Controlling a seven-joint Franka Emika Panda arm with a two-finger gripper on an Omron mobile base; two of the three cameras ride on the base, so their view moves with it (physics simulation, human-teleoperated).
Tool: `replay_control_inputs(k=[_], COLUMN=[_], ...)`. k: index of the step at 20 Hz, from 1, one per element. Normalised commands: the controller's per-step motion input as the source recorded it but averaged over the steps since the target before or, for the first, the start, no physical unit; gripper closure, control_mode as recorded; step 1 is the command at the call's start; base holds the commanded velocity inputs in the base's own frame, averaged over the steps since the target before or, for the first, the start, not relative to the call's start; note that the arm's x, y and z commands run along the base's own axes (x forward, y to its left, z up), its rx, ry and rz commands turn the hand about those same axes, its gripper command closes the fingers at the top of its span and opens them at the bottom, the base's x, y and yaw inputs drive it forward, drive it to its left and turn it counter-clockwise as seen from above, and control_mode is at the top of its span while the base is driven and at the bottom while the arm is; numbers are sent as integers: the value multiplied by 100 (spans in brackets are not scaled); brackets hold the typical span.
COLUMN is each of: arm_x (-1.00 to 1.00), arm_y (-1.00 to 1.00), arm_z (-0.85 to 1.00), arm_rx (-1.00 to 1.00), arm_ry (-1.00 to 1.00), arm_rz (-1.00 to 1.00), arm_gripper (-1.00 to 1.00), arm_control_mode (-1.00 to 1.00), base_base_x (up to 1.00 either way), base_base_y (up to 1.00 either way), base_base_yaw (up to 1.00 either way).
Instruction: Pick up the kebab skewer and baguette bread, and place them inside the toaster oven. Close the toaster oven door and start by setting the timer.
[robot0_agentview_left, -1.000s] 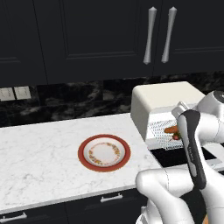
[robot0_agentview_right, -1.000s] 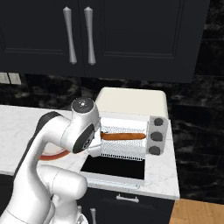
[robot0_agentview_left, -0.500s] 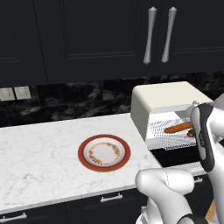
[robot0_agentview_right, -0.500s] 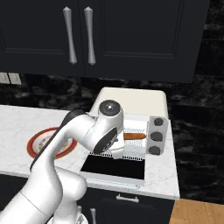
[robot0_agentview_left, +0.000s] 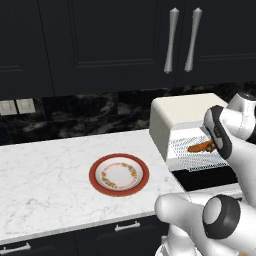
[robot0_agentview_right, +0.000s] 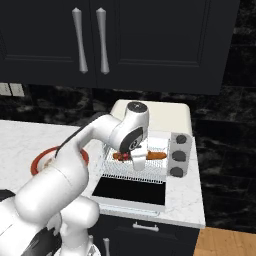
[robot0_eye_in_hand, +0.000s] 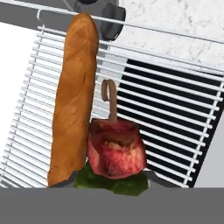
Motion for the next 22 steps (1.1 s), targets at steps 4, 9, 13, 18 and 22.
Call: replay_control_inputs(k=[4, 9, 13, 18, 22], arm_x=[24, 6, 35, 31, 10], arm_y=[-27, -20, 0, 0, 0], arm_z=[-35, -55, -38, -5, 0], arm_rx=[14, 4, 0, 0, 0], arm_ry=[7, 0, 0, 0, 2], arm_rz=[-4, -1, 0, -1, 0], arm_gripper=[100, 100, 100, 100, 100], arm_control_mode=[-100, -100, -100, -100, -100], base_base_x=[0, 0, 0, 0, 0], base_base_y=[0, 0, 0, 0, 0], base_base_yaw=[0, 0, 0, 0, 0])
